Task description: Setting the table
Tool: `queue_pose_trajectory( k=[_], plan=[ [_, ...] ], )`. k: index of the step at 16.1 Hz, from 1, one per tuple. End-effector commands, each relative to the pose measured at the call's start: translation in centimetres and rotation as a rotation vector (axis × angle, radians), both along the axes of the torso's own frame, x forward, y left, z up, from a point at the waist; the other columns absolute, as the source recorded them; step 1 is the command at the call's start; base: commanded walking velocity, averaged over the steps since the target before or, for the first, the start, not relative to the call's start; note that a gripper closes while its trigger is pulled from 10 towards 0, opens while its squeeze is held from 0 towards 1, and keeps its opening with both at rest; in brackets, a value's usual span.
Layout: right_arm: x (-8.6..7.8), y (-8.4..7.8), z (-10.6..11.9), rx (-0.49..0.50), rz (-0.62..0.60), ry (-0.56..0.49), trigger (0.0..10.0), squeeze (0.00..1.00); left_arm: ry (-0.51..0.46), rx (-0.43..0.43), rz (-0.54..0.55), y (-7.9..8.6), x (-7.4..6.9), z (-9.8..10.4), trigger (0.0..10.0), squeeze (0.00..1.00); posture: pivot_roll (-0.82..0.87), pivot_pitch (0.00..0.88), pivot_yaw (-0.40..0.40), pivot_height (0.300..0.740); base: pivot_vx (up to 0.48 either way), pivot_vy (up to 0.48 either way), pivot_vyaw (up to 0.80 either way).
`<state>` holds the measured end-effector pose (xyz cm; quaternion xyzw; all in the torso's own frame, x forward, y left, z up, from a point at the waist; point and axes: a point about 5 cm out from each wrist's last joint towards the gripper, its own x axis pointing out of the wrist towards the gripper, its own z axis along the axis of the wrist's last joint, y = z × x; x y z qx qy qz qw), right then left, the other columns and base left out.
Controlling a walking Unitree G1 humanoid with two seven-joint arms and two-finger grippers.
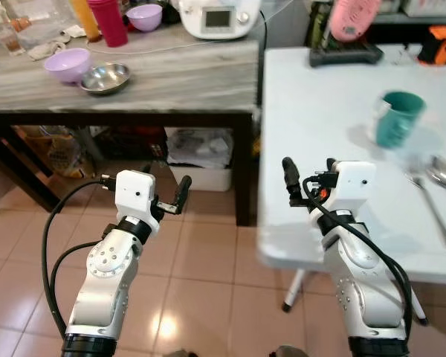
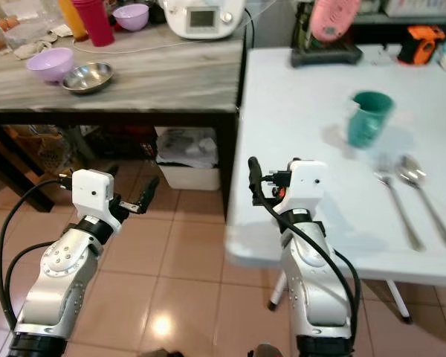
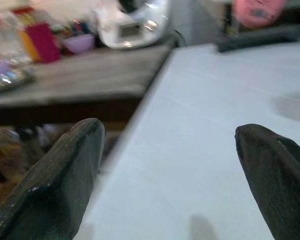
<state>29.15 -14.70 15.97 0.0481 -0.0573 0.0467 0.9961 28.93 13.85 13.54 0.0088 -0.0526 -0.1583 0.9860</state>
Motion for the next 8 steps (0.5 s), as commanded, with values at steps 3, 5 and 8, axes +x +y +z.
queue_pose_trajectory(
  k=[3,5,8],
  plan=[
    [0.0,-0.29,0.13,-0.066,-0.043,-0.011,10.0,0.0,0.003,0.002,-0.042,-0.71,-0.28,0.01,10.0,0.0,-0.18,0.15,0.095,0.74,0.0,-0.324,0.0],
    [-0.05,-0.54,0.11,-0.063,-0.05,-0.011,10.0,0.0,0.007,0.005,-0.049,-0.83,-0.38,-0.15,10.0,0.0,-0.18,0.153,0.093,0.74,0.0,-0.326,0.0],
    [-0.16,-0.68,-0.21,-0.084,-0.053,0.021,10.0,0.0,0.03,-0.024,-0.073,-1.11,-0.53,-0.5,10.0,0.0,-0.19,0.159,0.088,0.74,0.0,-0.106,0.0]
  ],
)
